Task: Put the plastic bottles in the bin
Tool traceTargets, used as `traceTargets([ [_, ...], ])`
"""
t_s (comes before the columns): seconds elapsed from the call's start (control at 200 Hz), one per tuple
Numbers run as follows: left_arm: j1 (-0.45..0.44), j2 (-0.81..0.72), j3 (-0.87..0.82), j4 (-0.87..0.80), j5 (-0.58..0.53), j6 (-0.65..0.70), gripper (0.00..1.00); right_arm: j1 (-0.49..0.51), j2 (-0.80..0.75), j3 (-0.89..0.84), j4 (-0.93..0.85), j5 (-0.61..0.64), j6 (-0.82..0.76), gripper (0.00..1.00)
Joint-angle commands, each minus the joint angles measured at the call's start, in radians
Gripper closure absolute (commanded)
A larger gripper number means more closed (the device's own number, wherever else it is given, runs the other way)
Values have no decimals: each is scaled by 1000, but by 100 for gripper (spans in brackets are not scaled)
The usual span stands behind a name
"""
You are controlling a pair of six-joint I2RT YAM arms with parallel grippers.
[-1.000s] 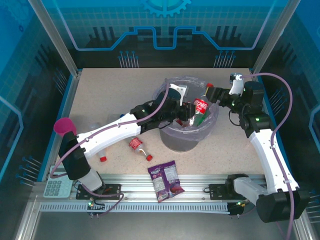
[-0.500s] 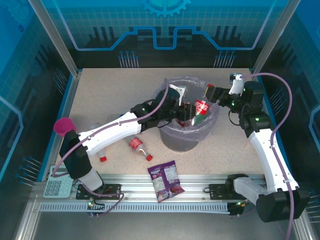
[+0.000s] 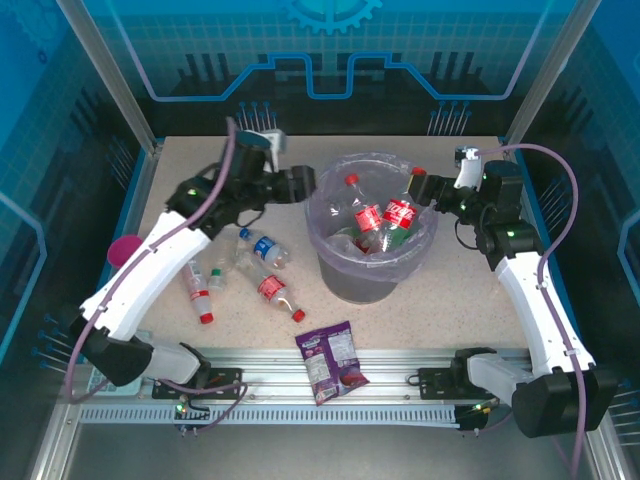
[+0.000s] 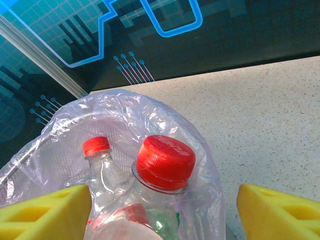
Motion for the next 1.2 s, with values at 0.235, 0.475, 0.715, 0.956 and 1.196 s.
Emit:
traceTargets([
  [0.235,287,-54,-251,-302,-7,71,18,-17,2,26,-20,2,-54,22],
  [0.475,439,-109,-502,-223,-72,-19,15,-18,23,23,-9,-11,-60,23],
  [0.715,503,-68,-631,-91,-175,-113,4,-19,45,30,2,-24,-64,23],
  [0.956,575,-50,-718,25,-219,-159,9,-24,53,40,-14,-33,-80,23],
  [1.196,600,-22,-776,96,-202,-201,22,-28,58,40,-20,-42,-87,23],
])
